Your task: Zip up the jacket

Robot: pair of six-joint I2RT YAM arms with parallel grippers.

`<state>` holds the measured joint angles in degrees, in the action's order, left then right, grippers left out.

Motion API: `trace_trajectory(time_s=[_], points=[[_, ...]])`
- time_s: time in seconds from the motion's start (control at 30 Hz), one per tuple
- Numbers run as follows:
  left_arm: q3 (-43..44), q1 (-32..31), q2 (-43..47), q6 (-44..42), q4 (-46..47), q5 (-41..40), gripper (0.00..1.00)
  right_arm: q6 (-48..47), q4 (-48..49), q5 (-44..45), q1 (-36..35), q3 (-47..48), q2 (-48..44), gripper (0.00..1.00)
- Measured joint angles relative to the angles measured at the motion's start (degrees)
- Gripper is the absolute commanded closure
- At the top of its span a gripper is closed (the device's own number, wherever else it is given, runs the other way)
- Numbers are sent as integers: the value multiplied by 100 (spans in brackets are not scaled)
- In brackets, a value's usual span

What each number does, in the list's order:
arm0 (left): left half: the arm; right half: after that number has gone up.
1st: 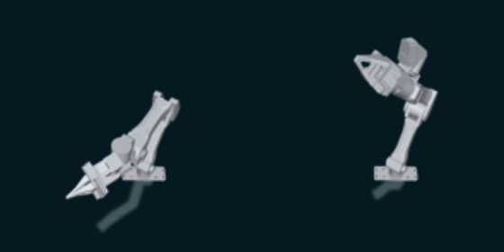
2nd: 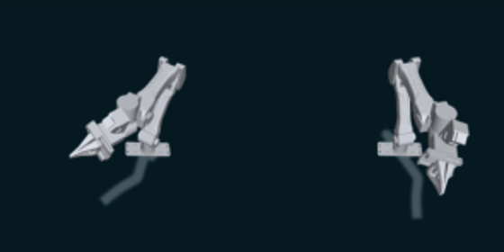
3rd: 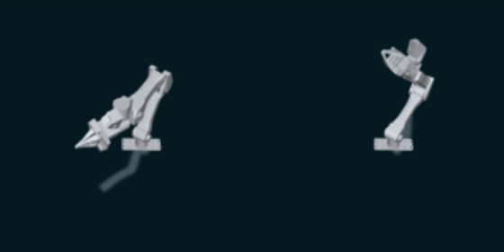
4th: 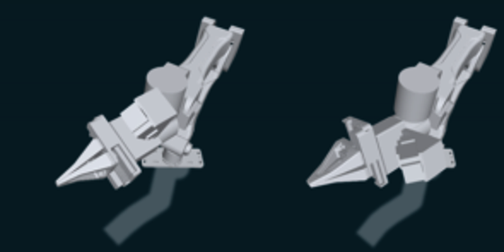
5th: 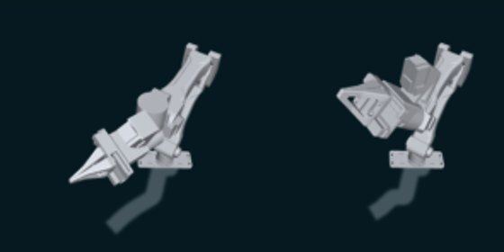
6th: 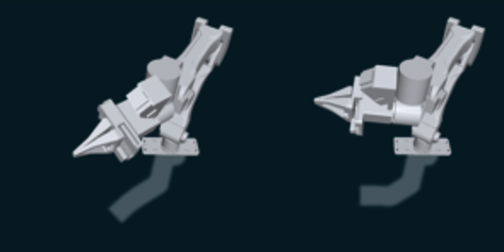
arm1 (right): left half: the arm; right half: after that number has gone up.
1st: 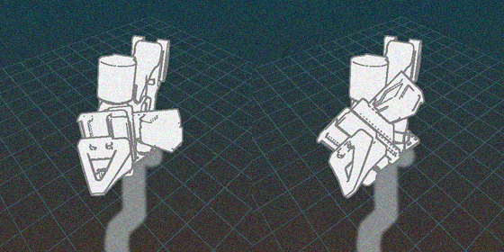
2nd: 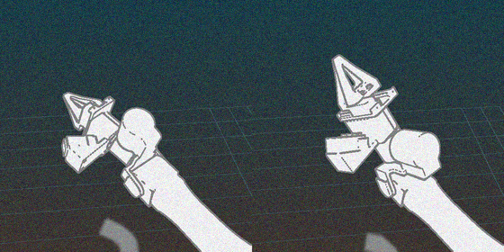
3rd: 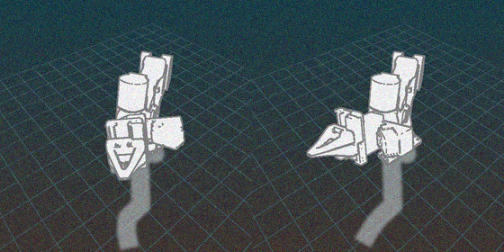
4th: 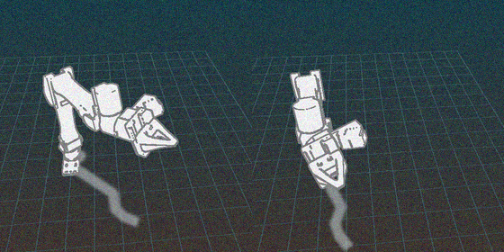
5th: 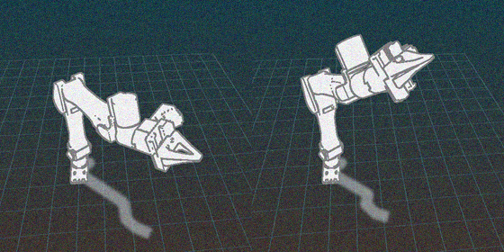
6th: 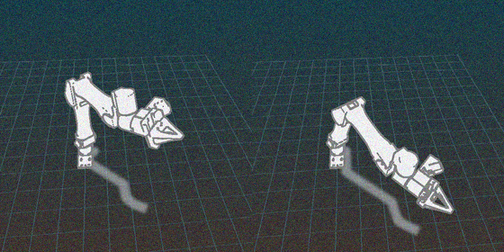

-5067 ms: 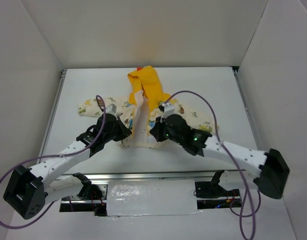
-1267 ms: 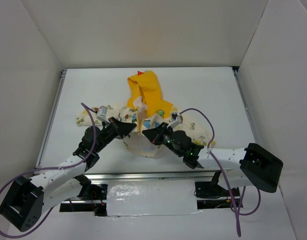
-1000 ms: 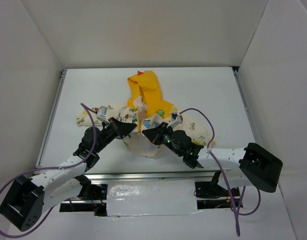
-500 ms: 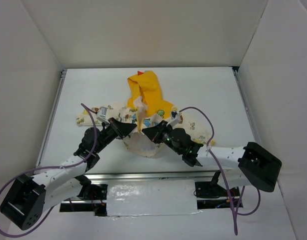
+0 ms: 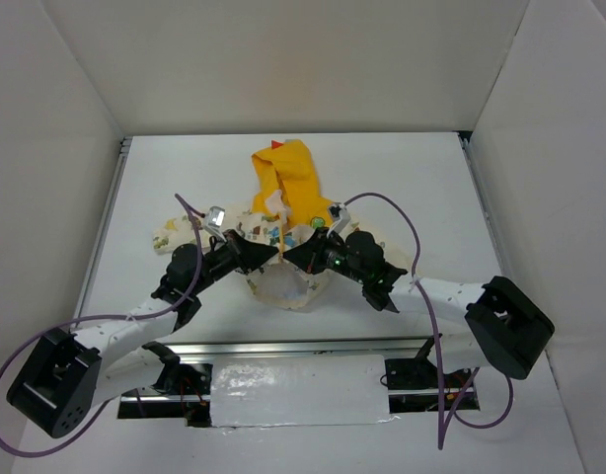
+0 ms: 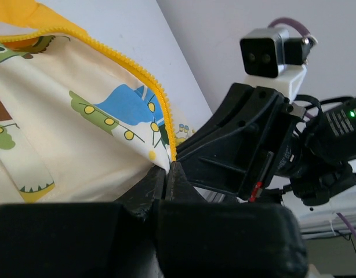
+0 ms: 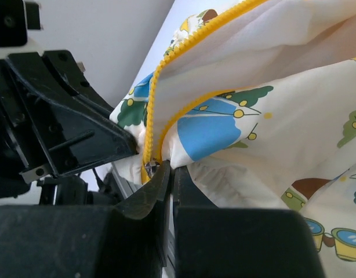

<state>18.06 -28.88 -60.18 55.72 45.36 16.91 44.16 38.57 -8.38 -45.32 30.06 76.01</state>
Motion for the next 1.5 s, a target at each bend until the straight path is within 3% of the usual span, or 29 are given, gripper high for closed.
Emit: trace_trajectory(time_s=[0.37, 0.6, 0.8, 0.87, 0.9, 1.0, 1.3, 1.5], points=[[177, -11, -168, -352, -448, 179, 100, -431, -522, -492, 162, 131, 7, 93], [188, -28, -210, -590, -1158, -125, 100, -420, -531, -538, 160, 131, -15, 68], [186, -50, -323, -608, -1368, -138, 100, -426, -570, -575, 160, 133, -118, 58], [186, -50, -326, -605, -1366, -133, 100, -446, -649, -557, 160, 142, -195, 47], [186, -50, -337, -603, -1364, -122, 100, -472, -708, -542, 160, 146, -249, 36], [186, -50, -363, -601, -1362, -87, 100, -514, -1005, -431, 160, 192, -446, 29], [186, -50, -415, -592, -1320, 17, 100, -129, -2133, 31, -258, 651, -1060, 33], [186, -50, -415, -590, -1318, 37, 100, 791, -1281, 153, -852, -612, -1276, 36]])
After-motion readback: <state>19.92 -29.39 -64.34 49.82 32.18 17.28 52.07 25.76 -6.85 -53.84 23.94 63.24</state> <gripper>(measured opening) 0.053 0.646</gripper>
